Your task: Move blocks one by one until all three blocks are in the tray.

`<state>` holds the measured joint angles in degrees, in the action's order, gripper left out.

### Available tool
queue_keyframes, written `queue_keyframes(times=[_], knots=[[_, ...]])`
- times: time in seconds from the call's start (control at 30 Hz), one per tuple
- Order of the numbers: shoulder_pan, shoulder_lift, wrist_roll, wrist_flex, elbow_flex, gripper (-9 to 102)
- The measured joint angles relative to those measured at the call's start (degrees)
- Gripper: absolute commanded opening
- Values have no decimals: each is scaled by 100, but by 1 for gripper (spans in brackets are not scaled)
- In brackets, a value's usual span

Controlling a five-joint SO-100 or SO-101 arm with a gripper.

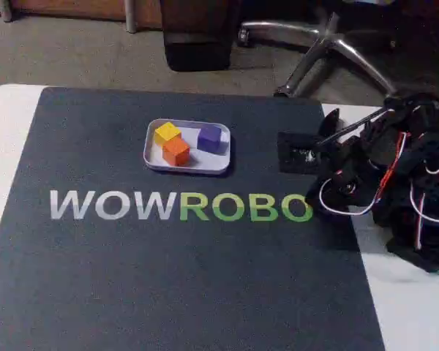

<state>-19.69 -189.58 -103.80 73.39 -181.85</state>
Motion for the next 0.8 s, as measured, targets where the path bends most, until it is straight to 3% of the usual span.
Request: queue_keyframes(times=[0.8], knots=[[-149, 0, 0, 0, 0, -8]])
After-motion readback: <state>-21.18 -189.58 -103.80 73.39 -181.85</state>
